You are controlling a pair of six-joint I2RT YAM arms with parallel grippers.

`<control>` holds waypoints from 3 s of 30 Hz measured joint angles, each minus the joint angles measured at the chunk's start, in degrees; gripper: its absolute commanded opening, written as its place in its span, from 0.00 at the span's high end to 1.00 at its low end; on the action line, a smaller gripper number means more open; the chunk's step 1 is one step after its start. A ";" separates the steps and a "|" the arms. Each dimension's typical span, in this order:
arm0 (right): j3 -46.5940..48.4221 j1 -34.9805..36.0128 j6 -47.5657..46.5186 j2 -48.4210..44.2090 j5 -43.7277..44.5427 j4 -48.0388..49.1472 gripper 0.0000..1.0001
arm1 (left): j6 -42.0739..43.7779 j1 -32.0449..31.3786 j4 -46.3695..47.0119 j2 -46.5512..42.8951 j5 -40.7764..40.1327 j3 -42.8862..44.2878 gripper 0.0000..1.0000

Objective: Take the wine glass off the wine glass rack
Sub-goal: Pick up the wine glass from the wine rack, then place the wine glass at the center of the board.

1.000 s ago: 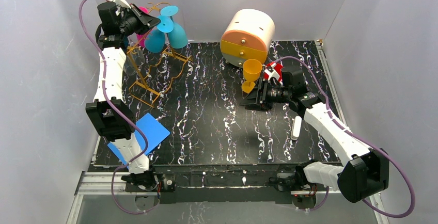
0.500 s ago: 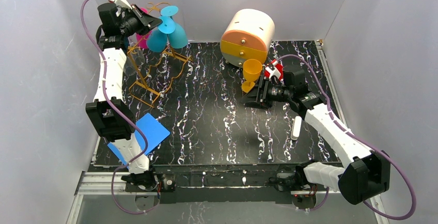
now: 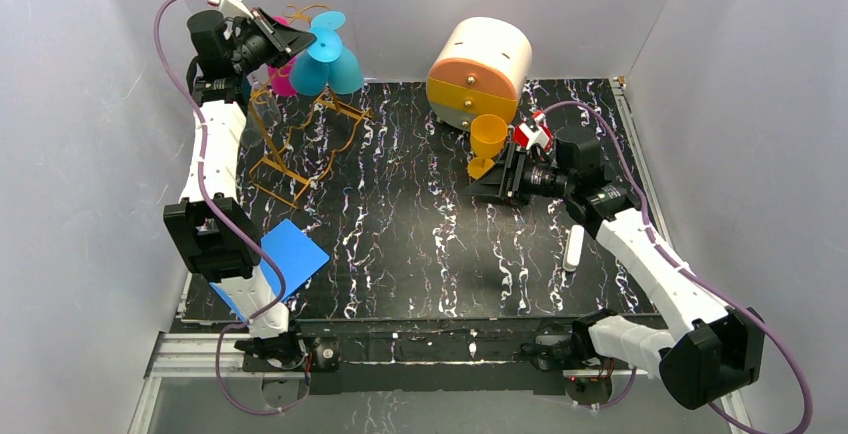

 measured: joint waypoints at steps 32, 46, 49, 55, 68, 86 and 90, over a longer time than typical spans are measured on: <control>-0.55 0.00 4.72 -1.36 3.13 9.70 0.34 | -5.55 -9.64 20.52 -15.56 7.82 -22.21 1.00; -0.61 0.00 10.34 -0.48 0.72 21.46 0.19 | -4.24 -19.67 24.55 -27.12 8.33 -41.18 1.00; -0.72 0.09 11.82 0.20 0.13 24.48 0.19 | -6.43 -22.67 27.74 -30.97 6.14 -47.25 1.00; -0.87 1.51 13.00 1.99 -0.22 27.21 0.27 | -9.35 -30.71 30.67 -36.68 1.92 -56.94 1.00; -1.68 6.32 11.61 4.72 -2.47 26.27 0.58 | -10.88 -36.04 31.82 -38.93 -6.38 -59.91 1.00; -1.70 6.43 12.11 5.81 -7.63 27.19 0.97 | -11.78 -38.05 31.67 -40.83 -12.98 -62.71 1.00; -2.40 6.43 13.75 6.51 -7.85 29.03 0.99 | -11.78 -38.05 30.93 -40.81 -13.18 -62.71 1.00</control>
